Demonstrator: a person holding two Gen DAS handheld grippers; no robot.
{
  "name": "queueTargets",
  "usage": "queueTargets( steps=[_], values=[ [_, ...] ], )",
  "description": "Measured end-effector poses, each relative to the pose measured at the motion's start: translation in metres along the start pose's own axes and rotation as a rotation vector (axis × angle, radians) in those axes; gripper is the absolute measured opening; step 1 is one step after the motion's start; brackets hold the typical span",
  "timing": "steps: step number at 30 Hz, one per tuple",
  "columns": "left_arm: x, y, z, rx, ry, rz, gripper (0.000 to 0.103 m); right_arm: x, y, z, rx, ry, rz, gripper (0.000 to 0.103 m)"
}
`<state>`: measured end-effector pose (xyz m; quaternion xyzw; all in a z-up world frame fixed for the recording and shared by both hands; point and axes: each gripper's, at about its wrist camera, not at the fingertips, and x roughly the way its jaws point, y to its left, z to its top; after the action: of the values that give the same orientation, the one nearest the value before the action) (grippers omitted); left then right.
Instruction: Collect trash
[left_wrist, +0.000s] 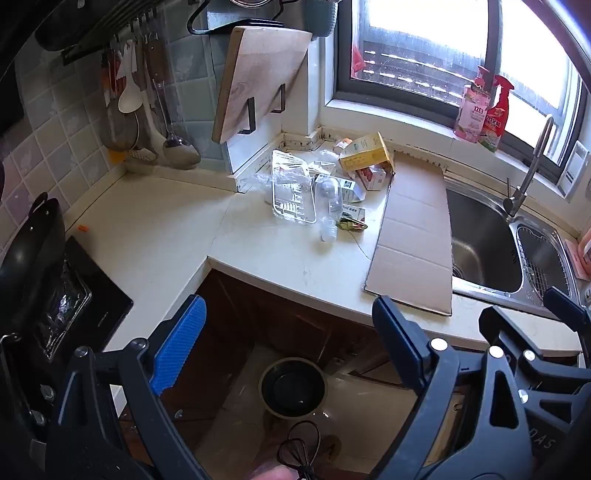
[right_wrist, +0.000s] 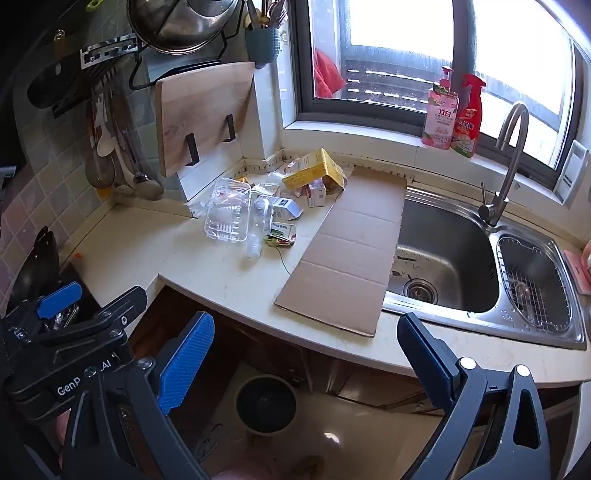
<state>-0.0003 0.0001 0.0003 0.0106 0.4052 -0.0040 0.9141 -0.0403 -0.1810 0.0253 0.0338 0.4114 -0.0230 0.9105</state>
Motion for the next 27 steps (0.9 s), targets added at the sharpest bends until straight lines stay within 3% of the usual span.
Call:
queueTargets(
  steps=[27],
  values=[
    [0.021,-0.007,0.007,0.001,0.05,0.046,0.091,0.03,-0.009,0.007,0.016,0.009,0.003,0.1]
  ],
)
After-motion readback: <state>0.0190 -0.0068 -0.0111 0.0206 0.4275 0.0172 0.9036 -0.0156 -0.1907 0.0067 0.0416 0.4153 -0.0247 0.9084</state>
